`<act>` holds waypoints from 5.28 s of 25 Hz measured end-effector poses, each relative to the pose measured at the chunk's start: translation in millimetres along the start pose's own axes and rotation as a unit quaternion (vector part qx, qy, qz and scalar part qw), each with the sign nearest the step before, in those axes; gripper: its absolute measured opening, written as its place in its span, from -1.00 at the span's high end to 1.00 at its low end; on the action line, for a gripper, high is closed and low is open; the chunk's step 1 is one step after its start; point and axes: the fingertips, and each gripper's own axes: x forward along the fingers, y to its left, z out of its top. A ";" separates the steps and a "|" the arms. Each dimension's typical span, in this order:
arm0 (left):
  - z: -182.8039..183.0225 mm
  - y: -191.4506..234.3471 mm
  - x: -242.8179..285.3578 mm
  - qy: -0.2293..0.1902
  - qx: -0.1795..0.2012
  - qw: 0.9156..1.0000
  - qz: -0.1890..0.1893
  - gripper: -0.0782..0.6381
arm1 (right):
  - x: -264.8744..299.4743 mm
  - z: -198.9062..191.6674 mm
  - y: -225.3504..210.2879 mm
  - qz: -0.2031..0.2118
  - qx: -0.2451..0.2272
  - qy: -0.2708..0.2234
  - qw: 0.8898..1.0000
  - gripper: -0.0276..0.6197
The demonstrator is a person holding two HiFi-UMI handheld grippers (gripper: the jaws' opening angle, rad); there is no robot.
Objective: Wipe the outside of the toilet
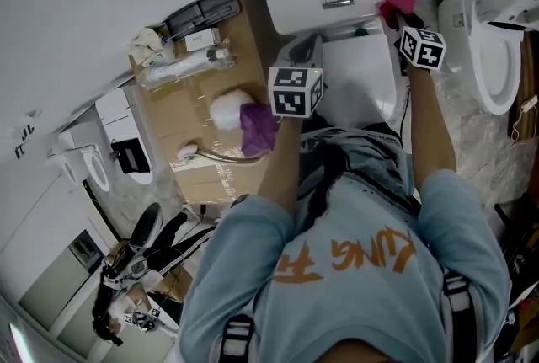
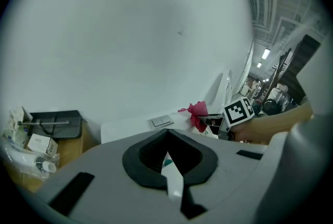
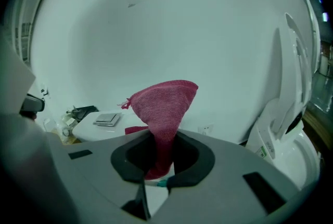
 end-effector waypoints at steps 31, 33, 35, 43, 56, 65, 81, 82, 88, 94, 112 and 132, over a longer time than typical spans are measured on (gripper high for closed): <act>-153.9 22.5 -80.1 -0.086 -0.196 0.962 0.169 0.73 | -52.1 -72.7 201.6 0.235 -0.194 -0.015 0.952 0.70; -165.0 38.2 -81.2 -0.093 -0.214 0.956 0.176 0.73 | -44.2 -79.2 222.6 0.249 -0.216 -0.006 0.944 0.70; -177.9 50.0 -81.6 -0.096 -0.231 0.951 0.182 0.73 | -40.5 -87.8 239.3 0.259 -0.233 0.004 0.937 0.70; -219.4 82.2 -54.2 -0.107 -0.279 0.936 0.187 0.73 | -11.2 -121.1 270.6 0.266 -0.318 0.040 0.909 0.70; -255.9 122.6 -18.5 -0.104 -0.269 0.942 0.175 0.73 | 39.6 -144.4 315.2 0.291 -0.338 0.020 0.895 0.70; -242.9 128.7 5.9 -0.110 -0.226 0.956 0.153 0.73 | 71.2 -140.7 319.0 0.280 -0.307 -0.012 0.909 0.70; -212.3 144.3 38.7 -0.112 -0.212 0.960 0.143 0.73 | 96.4 -117.9 298.3 0.301 -0.129 -0.043 0.944 0.70; -210.3 144.8 39.0 -0.113 -0.210 0.960 0.145 0.73 | 95.8 -116.1 296.9 0.304 -0.104 -0.041 0.946 0.70; -217.8 134.6 61.9 -0.106 -0.208 0.963 0.136 0.73 | 100.8 -120.9 285.3 0.315 -0.077 -0.037 0.945 0.70; -235.0 117.7 78.6 -0.091 -0.205 0.966 0.125 0.73 | 102.0 -131.3 274.4 0.322 -0.063 -0.031 0.944 0.69; -221.7 95.7 111.1 -0.088 -0.215 0.962 0.143 0.73 | 86.1 -129.2 188.4 0.257 -0.026 -0.047 0.965 0.69; -182.6 30.0 148.4 -0.079 -0.152 0.980 0.099 0.73 | 60.0 -113.6 71.7 0.172 -0.022 -0.078 0.982 0.69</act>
